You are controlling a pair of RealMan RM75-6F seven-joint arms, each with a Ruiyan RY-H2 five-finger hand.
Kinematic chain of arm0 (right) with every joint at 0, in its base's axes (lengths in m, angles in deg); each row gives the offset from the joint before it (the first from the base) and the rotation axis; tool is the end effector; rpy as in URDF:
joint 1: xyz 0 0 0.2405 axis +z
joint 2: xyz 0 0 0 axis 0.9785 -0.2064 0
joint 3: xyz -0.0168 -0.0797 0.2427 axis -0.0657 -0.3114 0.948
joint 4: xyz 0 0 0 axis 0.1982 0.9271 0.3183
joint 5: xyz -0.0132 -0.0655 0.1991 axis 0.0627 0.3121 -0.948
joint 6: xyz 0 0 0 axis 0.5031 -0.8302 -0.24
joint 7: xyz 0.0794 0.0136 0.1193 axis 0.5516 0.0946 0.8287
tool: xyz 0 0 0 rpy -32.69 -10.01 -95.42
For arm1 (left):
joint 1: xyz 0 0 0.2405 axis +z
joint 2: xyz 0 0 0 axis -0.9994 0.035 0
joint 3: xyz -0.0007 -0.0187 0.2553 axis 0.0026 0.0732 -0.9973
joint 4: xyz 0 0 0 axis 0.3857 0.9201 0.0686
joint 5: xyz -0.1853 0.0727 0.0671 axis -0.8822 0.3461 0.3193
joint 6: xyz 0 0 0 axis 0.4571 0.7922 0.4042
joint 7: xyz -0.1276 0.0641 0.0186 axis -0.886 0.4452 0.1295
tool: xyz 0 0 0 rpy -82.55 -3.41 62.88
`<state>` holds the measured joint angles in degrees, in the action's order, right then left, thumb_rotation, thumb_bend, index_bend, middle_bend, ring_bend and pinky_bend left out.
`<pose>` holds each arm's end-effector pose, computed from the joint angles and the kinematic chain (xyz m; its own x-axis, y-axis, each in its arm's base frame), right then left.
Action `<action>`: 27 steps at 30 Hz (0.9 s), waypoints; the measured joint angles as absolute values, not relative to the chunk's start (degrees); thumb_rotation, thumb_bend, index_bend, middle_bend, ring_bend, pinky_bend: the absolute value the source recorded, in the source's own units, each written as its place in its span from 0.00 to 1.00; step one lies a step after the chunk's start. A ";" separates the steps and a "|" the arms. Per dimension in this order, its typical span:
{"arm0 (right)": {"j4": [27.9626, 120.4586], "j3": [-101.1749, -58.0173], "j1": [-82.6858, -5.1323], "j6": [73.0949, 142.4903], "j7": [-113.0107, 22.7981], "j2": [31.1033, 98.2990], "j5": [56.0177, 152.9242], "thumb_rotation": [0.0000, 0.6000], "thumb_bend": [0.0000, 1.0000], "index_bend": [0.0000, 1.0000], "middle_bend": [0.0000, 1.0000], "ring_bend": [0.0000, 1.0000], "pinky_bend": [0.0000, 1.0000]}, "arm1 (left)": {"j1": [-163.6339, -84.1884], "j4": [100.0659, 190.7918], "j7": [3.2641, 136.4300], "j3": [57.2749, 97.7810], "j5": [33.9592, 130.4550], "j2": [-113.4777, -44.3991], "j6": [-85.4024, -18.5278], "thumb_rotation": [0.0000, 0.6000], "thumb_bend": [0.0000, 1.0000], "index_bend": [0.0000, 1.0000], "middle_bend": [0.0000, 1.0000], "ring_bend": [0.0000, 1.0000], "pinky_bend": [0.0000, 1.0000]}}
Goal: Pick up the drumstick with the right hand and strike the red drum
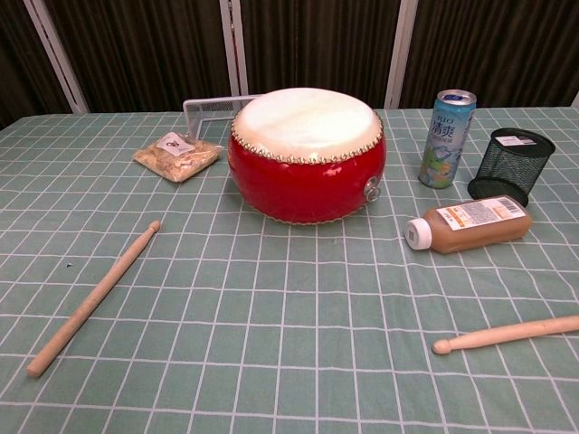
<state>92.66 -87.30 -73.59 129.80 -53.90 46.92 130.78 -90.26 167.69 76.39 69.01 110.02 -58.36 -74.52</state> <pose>-0.3008 -0.1774 0.1492 0.4856 0.0108 0.8741 -0.8724 -0.0578 0.4854 -0.3077 0.1549 0.1575 0.4940 0.0434 0.8684 0.8695 -0.0228 -0.4935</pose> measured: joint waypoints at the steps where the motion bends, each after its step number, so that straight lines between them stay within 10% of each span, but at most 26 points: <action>1: 92.78 -87.32 -73.57 129.62 -54.03 46.84 130.64 1.00 0.31 0.00 0.00 0.00 0.07 | -90.27 167.76 76.38 69.01 109.92 -58.35 -74.43 1.00 0.00 0.00 0.00 0.00 0.00; 14: 93.70 -87.53 -73.21 128.36 -54.96 46.56 130.26 1.00 0.31 0.00 0.00 0.02 0.09 | -90.41 168.05 76.33 69.20 109.32 -58.33 -74.02 1.00 0.00 0.00 0.00 0.00 0.00; 17: 94.08 -87.55 -72.93 127.70 -55.25 46.53 130.06 1.00 0.31 0.02 0.24 0.34 0.38 | -90.40 168.06 76.29 69.18 109.20 -58.32 -73.95 1.00 0.00 0.00 0.00 0.00 0.00; 19: 94.09 -87.45 -72.64 127.41 -55.97 46.62 130.05 1.00 0.31 0.17 0.60 0.71 0.68 | -90.42 168.21 76.20 69.19 108.98 -58.28 -73.76 1.00 0.00 0.00 0.00 0.00 0.00; 21: 93.95 -87.38 -72.18 126.87 -57.09 46.83 130.14 1.00 0.31 0.31 0.78 0.88 0.81 | -90.51 168.36 76.25 69.17 108.94 -58.25 -73.50 1.00 0.00 0.00 0.00 0.00 0.00; 27: 94.26 -88.08 -70.45 122.01 -60.35 47.52 129.58 1.00 0.31 0.41 0.93 1.00 0.91 | -90.63 168.57 76.78 68.94 109.18 -58.23 -73.24 1.00 0.00 0.00 0.00 0.00 0.00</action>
